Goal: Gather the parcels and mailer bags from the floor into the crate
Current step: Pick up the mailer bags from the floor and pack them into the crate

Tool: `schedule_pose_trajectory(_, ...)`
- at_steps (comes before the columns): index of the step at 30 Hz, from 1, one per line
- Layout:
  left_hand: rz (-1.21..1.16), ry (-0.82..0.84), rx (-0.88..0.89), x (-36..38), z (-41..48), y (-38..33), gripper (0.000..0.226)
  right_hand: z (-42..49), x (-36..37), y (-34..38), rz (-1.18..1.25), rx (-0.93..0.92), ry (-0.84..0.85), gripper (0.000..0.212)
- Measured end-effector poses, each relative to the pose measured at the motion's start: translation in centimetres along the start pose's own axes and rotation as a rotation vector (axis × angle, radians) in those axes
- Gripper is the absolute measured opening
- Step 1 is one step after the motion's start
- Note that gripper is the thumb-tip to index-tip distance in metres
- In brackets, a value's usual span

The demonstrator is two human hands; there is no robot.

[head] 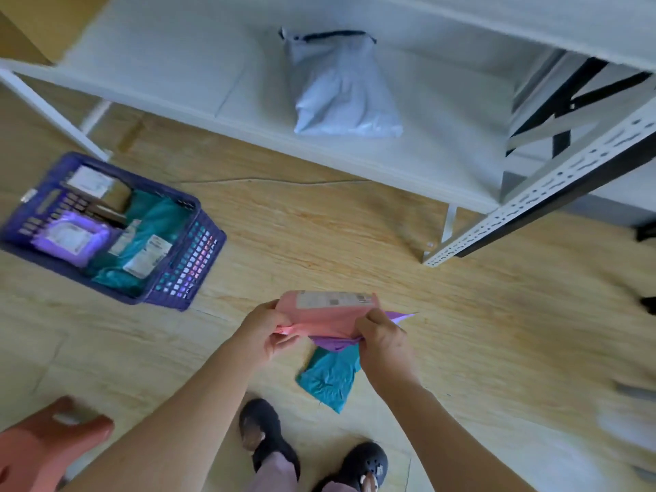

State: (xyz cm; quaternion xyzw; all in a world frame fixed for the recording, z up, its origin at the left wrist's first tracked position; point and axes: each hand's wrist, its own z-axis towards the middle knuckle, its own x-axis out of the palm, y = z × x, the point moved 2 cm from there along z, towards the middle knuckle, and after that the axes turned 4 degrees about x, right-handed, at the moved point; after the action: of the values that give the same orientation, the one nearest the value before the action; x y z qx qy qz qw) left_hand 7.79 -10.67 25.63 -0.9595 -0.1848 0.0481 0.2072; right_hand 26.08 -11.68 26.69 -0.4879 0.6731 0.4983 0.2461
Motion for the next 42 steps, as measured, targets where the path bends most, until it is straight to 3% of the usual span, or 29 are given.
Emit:
schedule_pose_trajectory(3,0.027,-0.048,0.178,-1.9,-4.7,-3.3,0.063,-1.7,-5.0,4.0,-0.029,-0.026,-0.044,0.023)
schedule_pose_trajectory(9,-0.023,-0.206,0.47,-7.6,-12.4,-11.3,0.057,-3.2,-14.6,11.1,-0.025,0.039,-0.186,0.018)
schedule_pose_trajectory(14,-0.034,-0.175,0.601,-13.8,-18.3,-16.4,0.055,-2.9,-19.2,15.6,0.003,0.182,-0.206,0.02)
schedule_pose_trajectory(18,-0.085,-0.239,0.662,-19.1,-21.5,-18.4,0.068,-3.1,-20.8,19.0,0.109,0.233,-0.202,0.02)
schedule_pose_trajectory(25,-0.18,-0.296,0.707,-27.2,-22.0,-19.5,0.049,-2.8,-20.0,25.9,0.355,0.237,-0.232,0.007)
schedule_pose_trajectory(27,-0.193,-0.347,0.715,-29.1,-22.1,-19.4,0.04,-2.7,-19.6,28.7,0.391,0.181,-0.183,0.018)
schedule_pose_trajectory(30,-0.246,-0.423,0.715,-32.0,-21.8,-19.0,0.043,-2.3,-18.0,32.2,0.381,0.13,-0.094,0.034)
schedule_pose_trajectory(31,-0.259,-0.437,0.713,-33.0,-21.4,-19.0,0.041,-1.8,-17.5,33.3,0.346,0.108,-0.091,0.032)
schedule_pose_trajectory(33,-0.261,-0.466,0.709,-34.5,-20.4,-19.3,0.037,-0.8,-16.7,35.1,0.267,0.075,-0.124,0.009)
schedule_pose_trajectory(39,-0.222,-0.504,0.698,-36.2,-19.0,-22.2,0.038,3.8,-15.4,39.3,0.276,0.011,-0.128,0.048)
schedule_pose_trajectory(42,-0.318,-0.52,0.673,-37.3,-17.3,-24.0,0.028,6.9,-14.7,40.9,0.355,0.049,-0.095,0.057)
